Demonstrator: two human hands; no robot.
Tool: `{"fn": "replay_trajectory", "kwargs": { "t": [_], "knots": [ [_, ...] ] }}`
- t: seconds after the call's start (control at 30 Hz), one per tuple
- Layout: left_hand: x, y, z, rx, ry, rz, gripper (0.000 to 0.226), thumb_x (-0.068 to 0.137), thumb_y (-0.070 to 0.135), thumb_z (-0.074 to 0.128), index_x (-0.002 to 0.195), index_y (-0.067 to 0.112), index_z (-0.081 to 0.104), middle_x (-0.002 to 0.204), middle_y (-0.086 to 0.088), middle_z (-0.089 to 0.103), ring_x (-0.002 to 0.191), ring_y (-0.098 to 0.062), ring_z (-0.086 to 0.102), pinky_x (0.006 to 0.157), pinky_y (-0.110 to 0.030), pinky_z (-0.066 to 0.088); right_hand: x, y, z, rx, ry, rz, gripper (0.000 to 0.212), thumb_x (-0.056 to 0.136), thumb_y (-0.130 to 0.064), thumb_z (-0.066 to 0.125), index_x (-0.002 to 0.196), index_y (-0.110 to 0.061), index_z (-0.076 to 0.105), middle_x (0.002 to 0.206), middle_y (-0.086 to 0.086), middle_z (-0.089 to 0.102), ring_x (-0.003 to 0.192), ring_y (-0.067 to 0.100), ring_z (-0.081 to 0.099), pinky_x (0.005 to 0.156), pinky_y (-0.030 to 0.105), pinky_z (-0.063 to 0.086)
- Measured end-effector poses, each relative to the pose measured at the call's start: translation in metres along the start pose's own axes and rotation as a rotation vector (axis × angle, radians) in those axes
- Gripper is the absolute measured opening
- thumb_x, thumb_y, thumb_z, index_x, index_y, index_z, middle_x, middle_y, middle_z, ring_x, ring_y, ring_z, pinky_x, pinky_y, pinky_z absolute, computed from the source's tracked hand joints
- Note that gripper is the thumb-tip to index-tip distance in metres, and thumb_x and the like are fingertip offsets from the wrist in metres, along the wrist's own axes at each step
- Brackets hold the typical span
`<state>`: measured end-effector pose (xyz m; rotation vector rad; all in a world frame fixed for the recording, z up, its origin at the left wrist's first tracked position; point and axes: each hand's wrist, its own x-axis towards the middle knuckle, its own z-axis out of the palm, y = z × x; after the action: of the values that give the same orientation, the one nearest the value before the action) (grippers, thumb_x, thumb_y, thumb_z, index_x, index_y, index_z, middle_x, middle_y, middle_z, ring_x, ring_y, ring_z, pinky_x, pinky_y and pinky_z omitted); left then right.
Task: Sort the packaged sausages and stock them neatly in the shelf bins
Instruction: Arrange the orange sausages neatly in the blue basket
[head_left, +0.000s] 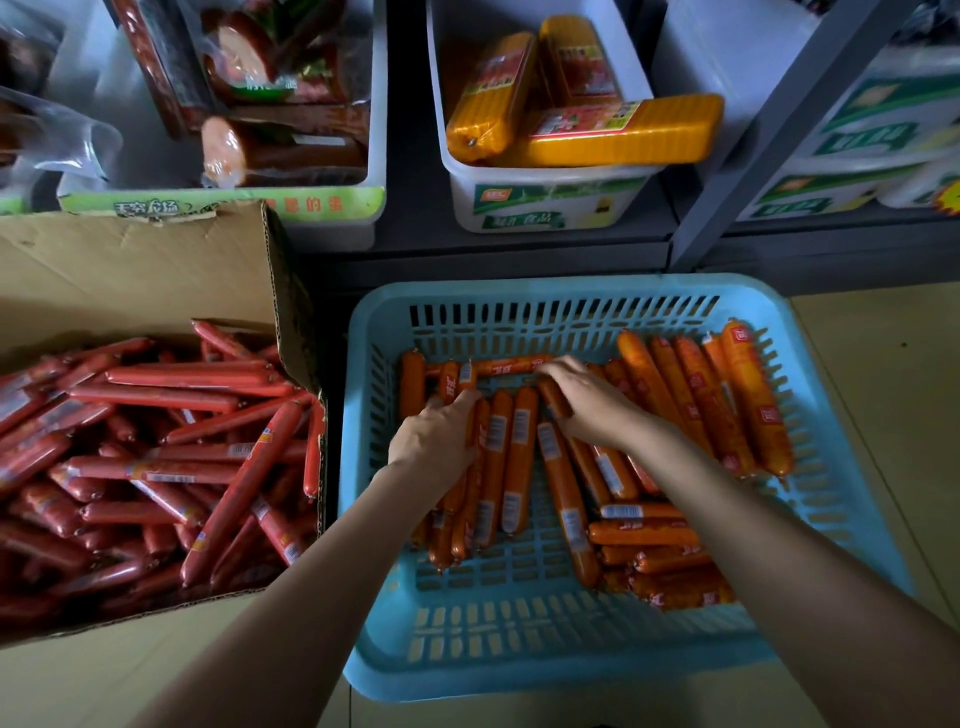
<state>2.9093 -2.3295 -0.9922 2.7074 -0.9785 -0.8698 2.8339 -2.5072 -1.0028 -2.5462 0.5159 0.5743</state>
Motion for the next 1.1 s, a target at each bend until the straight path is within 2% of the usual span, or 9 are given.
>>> {"fn": "replay_trajectory", "kwargs": {
  "t": [0.13,0.27,0.43,0.57,0.67,0.83,0.93,1.03,1.1],
  "knots": [
    [-0.001,0.0,0.002,-0.008,0.014,-0.001,0.064,0.091,0.032,0.056,0.144,0.034,0.02,0.131,-0.009,0.046,0.113,-0.028,0.056,0.09,-0.038,0.048,0.003,-0.003,-0.007,-0.064,-0.042,-0.006,0.067,0.084,-0.001,0.061,0.144,-0.013,0.033,0.145,0.001,0.025,0.115,0.023,0.051,0.088,0.033,0.05],
    [-0.004,0.002,0.004,-0.014,0.01,-0.023,0.063,0.093,0.032,0.053,0.144,0.037,0.018,0.133,-0.01,0.043,0.113,-0.031,0.056,0.091,-0.04,0.049,-0.001,-0.009,-0.008,-0.169,0.056,0.003,0.057,0.084,-0.017,0.068,0.134,-0.009,0.042,0.14,0.004,0.029,0.127,0.023,0.04,0.093,0.032,0.044],
    [-0.011,0.005,0.001,-0.014,0.02,-0.009,0.062,0.094,0.034,0.051,0.146,0.034,0.016,0.138,-0.011,0.039,0.116,-0.031,0.054,0.095,-0.04,0.047,-0.023,-0.005,-0.005,-0.013,0.161,0.012,0.054,0.08,-0.035,0.072,0.118,-0.01,0.044,0.134,0.004,0.028,0.118,0.019,0.042,0.086,0.028,0.04],
    [-0.02,0.004,0.005,-0.204,0.063,-0.01,0.063,0.087,0.045,0.058,0.142,0.031,0.03,0.138,-0.009,0.038,0.12,-0.028,0.05,0.097,-0.038,0.044,-0.045,0.001,0.002,0.055,0.15,-0.106,0.046,0.085,-0.02,0.067,0.126,-0.017,0.046,0.142,0.0,0.024,0.117,0.02,0.05,0.093,0.033,0.044],
    [-0.026,0.008,0.01,-0.312,0.115,-0.019,0.061,0.086,0.046,0.06,0.139,0.026,0.038,0.138,-0.009,0.035,0.126,-0.027,0.043,0.101,-0.037,0.039,-0.056,0.004,0.001,0.137,0.229,-0.125,0.054,0.084,0.0,0.062,0.131,-0.023,0.047,0.138,0.001,0.036,0.116,0.018,0.048,0.09,0.026,0.044],
    [-0.031,0.018,0.015,-0.294,0.125,-0.007,0.065,0.083,0.05,0.061,0.14,0.028,0.038,0.142,-0.007,0.027,0.132,-0.031,0.022,0.11,-0.042,0.025,-0.076,-0.001,-0.021,0.397,0.382,-0.134,0.062,0.086,0.001,0.06,0.134,-0.032,0.043,0.121,0.001,0.061,0.104,0.021,0.063,0.086,0.031,0.054],
    [-0.034,0.026,0.019,-0.222,0.116,0.008,0.069,0.082,0.055,0.06,0.141,0.027,0.037,0.139,-0.005,0.028,0.129,-0.029,0.019,0.109,-0.04,0.024,-0.092,-0.006,-0.053,0.535,0.465,-0.164,0.073,0.088,-0.001,0.059,0.138,-0.045,0.027,0.124,0.0,0.062,0.117,0.019,0.058,0.094,0.037,0.051],
    [-0.036,0.034,0.022,-0.123,0.079,0.026,0.071,0.082,0.058,0.057,0.141,0.026,0.034,0.145,-0.002,0.025,0.134,-0.028,0.013,0.108,-0.042,0.025,-0.113,-0.007,-0.081,0.31,0.319,-0.145,0.061,0.087,-0.006,0.062,0.13,-0.042,0.04,0.126,-0.001,0.061,0.118,0.011,0.055,0.1,0.04,0.046],
    [-0.036,0.037,0.022,-0.04,0.021,0.046,0.076,0.082,0.058,0.056,0.145,0.025,0.028,0.151,0.001,0.017,0.14,-0.026,0.004,0.11,-0.046,0.021,-0.13,-0.004,-0.085,0.037,0.081,-0.09,0.048,0.086,-0.009,0.064,0.125,-0.034,0.052,0.125,-0.008,0.058,0.095,-0.006,0.057,0.089,0.021,0.047]
  ]
}}
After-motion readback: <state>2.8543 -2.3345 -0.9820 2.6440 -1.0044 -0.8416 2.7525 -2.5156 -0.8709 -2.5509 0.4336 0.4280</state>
